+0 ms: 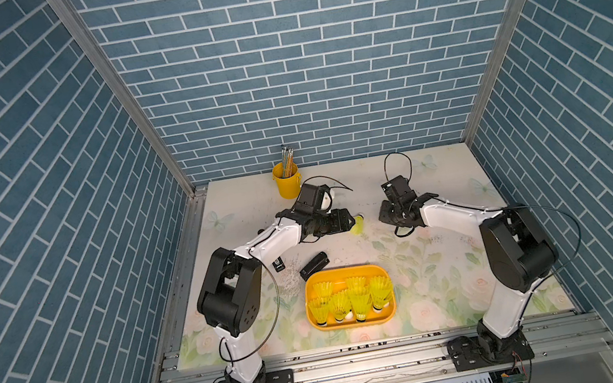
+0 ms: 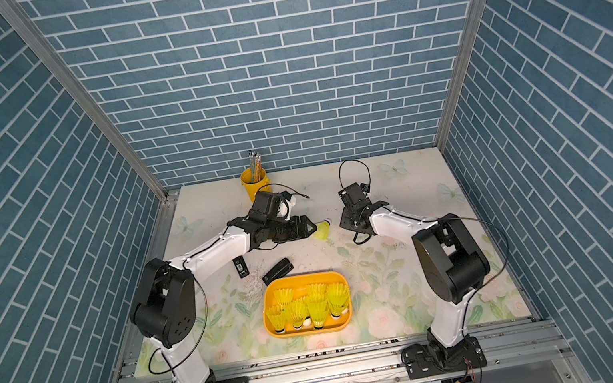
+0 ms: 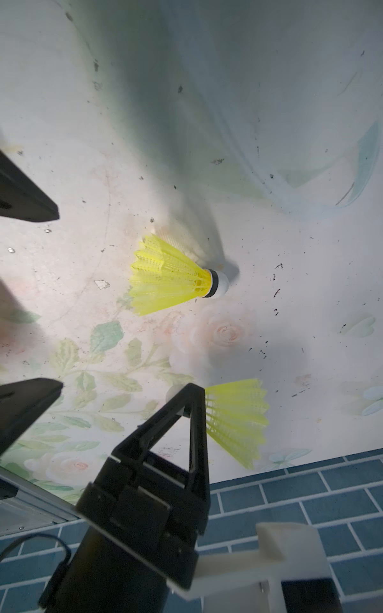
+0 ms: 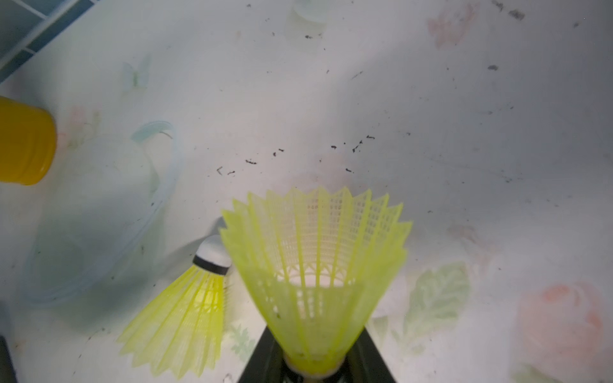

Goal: Put the shuttlecocks into the storage box
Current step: Pick up the shuttlecock at the center of the board, then place the shuttlecock in the storage box.

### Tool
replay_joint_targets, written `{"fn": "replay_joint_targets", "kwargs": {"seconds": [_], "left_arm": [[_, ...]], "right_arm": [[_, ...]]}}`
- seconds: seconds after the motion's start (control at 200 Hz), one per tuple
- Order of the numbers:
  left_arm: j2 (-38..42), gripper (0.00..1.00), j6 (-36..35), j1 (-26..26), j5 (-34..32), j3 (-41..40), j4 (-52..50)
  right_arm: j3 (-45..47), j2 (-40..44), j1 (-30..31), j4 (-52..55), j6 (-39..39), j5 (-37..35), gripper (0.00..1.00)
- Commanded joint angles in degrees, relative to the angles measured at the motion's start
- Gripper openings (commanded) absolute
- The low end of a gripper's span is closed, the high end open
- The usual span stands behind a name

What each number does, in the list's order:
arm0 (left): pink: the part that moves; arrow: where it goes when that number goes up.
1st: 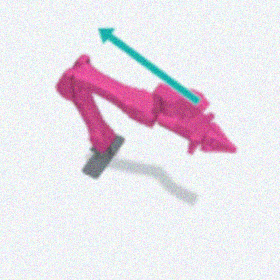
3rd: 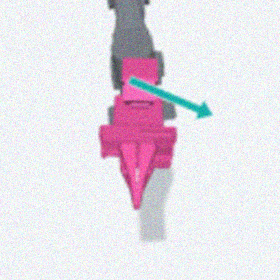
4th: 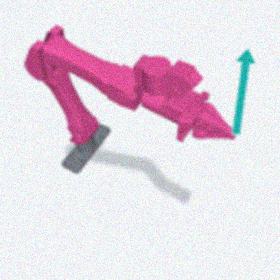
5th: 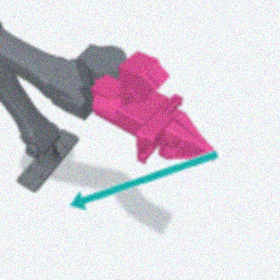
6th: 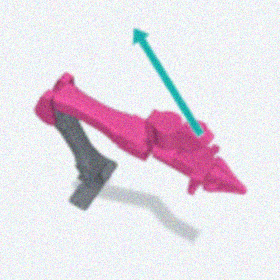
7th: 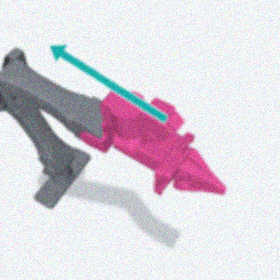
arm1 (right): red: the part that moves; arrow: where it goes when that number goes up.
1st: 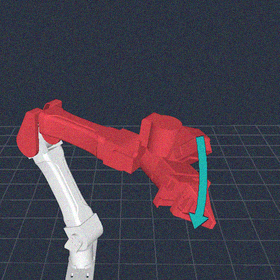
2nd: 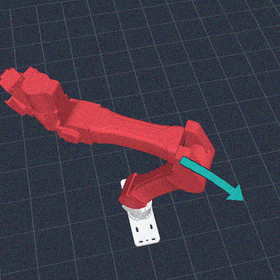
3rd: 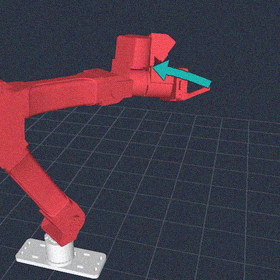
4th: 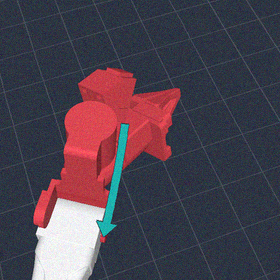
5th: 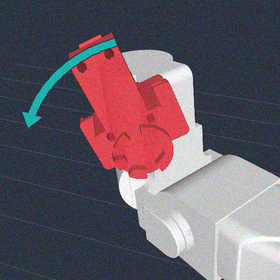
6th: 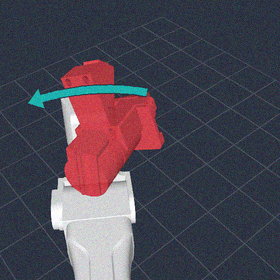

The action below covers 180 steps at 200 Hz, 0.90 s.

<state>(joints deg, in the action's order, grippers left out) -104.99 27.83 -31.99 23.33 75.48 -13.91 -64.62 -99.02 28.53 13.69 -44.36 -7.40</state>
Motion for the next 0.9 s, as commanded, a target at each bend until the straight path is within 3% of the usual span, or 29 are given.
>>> {"fn": "replay_joint_targets", "kwargs": {"seconds": [0.0, 0.4, 0.62, 0.895], "left_arm": [[5.1, 0.80, 0.0, -1.3, -2.7, -2.3, -1.6], [27.3, 0.78, 4.9, -3.4, -10.9, -17.4, -8.0], [38.2, 0.78, 7.3, -4.2, -13.1, -23.7, -13.6], [50.5, 0.78, 11.3, -4.5, -13.5, -30.7, -19.8]], "right_arm": [[3.1, 6.0, 2.8, 1.3, 3.8, 1.0, 0.13], [11.0, 24.3, 19.8, 2.0, 2.6, 5.9, 0.13], [9.9, 24.4, 30.2, 1.6, -1.7, 6.5, 0.13], [8.9, 18.5, 40.1, 0.0, -6.4, 8.6, 0.12]]}}
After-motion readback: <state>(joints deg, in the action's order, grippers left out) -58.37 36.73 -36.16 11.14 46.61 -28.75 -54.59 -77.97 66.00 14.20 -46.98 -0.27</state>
